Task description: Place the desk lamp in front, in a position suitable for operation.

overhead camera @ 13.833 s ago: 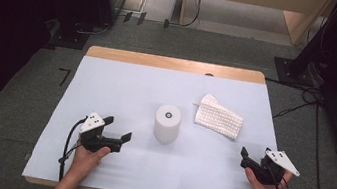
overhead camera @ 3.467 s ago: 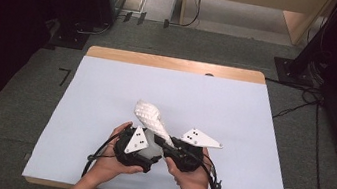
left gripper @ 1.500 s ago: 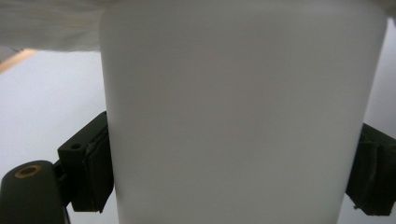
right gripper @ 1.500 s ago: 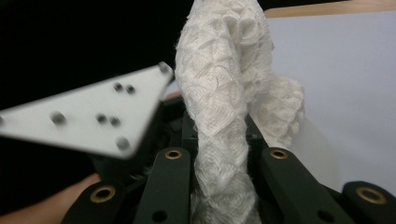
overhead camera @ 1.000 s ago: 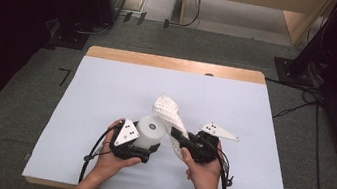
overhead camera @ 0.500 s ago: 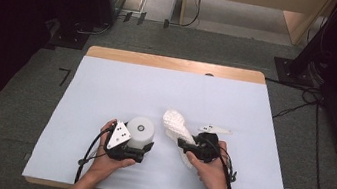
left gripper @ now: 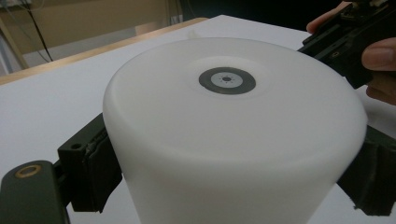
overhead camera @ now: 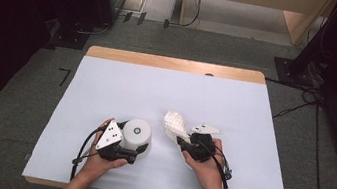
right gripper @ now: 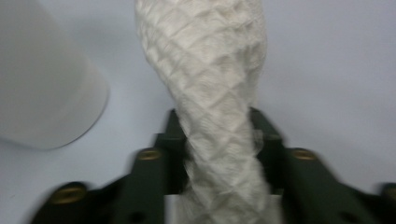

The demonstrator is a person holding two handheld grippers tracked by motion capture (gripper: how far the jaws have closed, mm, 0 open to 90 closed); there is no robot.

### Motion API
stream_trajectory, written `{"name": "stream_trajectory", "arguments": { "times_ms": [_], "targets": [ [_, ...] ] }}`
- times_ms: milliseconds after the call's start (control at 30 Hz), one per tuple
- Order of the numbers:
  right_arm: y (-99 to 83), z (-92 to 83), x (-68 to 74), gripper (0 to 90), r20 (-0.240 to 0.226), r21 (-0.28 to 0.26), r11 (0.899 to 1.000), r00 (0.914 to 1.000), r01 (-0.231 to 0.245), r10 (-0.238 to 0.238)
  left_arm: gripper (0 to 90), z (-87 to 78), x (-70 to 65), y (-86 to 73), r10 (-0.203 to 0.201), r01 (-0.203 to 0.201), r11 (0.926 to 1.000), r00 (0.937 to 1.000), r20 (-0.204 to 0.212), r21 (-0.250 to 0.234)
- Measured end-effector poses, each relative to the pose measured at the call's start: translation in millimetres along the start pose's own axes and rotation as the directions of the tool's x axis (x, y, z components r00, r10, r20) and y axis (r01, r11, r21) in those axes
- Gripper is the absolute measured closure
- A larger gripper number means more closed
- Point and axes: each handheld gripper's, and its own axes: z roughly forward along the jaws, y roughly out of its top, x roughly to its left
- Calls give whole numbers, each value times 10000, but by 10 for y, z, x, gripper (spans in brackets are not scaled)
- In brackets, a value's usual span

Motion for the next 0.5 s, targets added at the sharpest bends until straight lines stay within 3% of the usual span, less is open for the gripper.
{"name": "stream_trajectory", "arguments": {
  "times_ms": [33, 67, 100, 133, 167, 200, 233, 267, 300, 333, 467, 500],
  "targets": [
    [-6, -17, 6, 797, -303, -131, 9999, 9995, -1, -3, 90, 4, 0, 3, -14, 14, 10000, 10000, -11, -10],
    [13, -63, 57, 811, -897, -412, 9991, 9958, 123, -159, 91, 23, 21, 10, -384, 385, 9991, 9992, 60, -149],
    [13, -63, 57, 811, -897, -412, 9991, 9958, 123, -159, 91, 23, 21, 10, -384, 385, 9991, 9992, 60, -149],
    [46, -106, 197, 812, -1488, -856, 9951, 9869, 499, -623, 91, 46, 52, 28, -994, 998, 9946, 9950, 137, -273],
    [46, -106, 197, 812, -1488, -856, 9951, 9869, 499, -623, 91, 46, 52, 28, -994, 998, 9946, 9950, 137, -273],
    [67, -99, 336, 813, -1669, -934, 9909, 9796, 970, -1116, 91, 70, 53, 48, -1264, 1268, 9914, 9919, 118, -335],
    [67, -99, 336, 813, -1669, -934, 9909, 9796, 970, -1116, 91, 70, 53, 48, -1264, 1268, 9914, 9919, 118, -335],
    [61, -39, 498, 814, -1911, -672, 9872, 9692, 1450, -1553, 91, 86, 48, 54, -1362, 1364, 9903, 9906, 88, -265],
    [61, -39, 498, 814, -1911, -672, 9872, 9692, 1450, -1553, 91, 86, 48, 54, -1362, 1364, 9903, 9906, 88, -265],
    [39, 11, 580, 815, -1907, -428, 9825, 9638, 1814, -1863, 92, 98, 50, 46, -1395, 1396, 9900, 9902, 61, -208],
    [37, 1, 605, 815, -2164, -536, 9817, 9576, 1827, -1900, 92, 91, 75, 54, -1459, 1461, 9892, 9891, 193, -110],
    [65, -67, 583, 814, -2568, -1024, 9804, 9477, 1684, -1896, 92, 86, 77, 53, -1291, 1294, 9916, 9912, 298, -62]
  ]
}}
